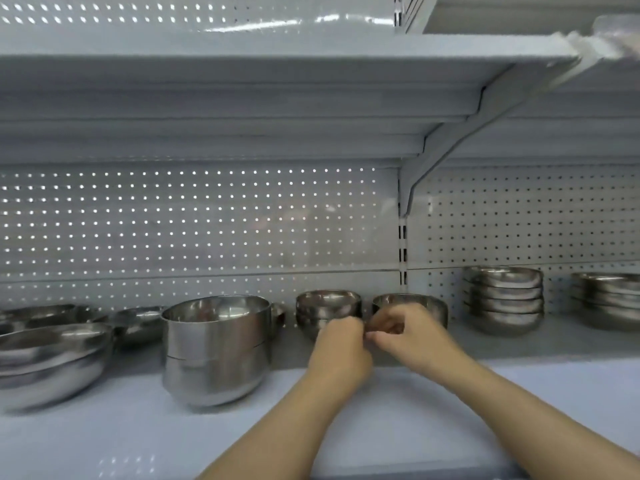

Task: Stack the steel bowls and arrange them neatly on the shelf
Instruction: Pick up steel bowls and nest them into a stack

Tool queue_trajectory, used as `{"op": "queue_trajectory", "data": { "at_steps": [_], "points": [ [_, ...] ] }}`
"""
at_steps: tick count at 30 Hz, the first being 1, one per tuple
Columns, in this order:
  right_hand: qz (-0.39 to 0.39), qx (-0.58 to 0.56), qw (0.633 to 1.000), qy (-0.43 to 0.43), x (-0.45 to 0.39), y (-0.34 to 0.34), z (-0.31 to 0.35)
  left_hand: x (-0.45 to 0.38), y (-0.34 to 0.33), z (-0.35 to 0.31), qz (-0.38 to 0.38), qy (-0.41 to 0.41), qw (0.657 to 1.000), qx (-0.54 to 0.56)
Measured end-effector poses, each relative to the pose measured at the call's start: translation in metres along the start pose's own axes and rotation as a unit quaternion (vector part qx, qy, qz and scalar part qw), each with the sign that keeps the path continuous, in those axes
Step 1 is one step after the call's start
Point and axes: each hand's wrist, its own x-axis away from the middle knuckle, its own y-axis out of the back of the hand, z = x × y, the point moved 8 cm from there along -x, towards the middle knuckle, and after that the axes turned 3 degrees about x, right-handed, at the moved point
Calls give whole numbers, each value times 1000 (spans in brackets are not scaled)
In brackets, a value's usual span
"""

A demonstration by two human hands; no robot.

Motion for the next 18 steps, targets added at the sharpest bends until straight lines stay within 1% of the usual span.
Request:
{"op": "queue_trajectory", "data": {
  "at_steps": [5, 9, 12, 13, 15, 18],
  "points": [
    [26, 19, 999, -8, 8, -10, -17, 9, -7, 0, 23, -26, 999, 3],
    [48, 26, 999, 1, 11, -15, -12, 12, -5, 0, 22, -27, 999, 5],
    [51, 5, 999, 7, 11, -14, -2, 14, 6, 4, 14, -21, 1000, -4],
    [48, -4, 999, 10, 9, -13, 4, 16, 15, 7, 4, -18, 1000, 3],
    [41, -25, 999, 20, 5, -9, 20, 25, 44, 14, -43, -25, 999, 18],
    [44, -62, 997, 32, 0, -6, 49, 51, 106, 34, -150, -44, 987, 30]
  ]
}}
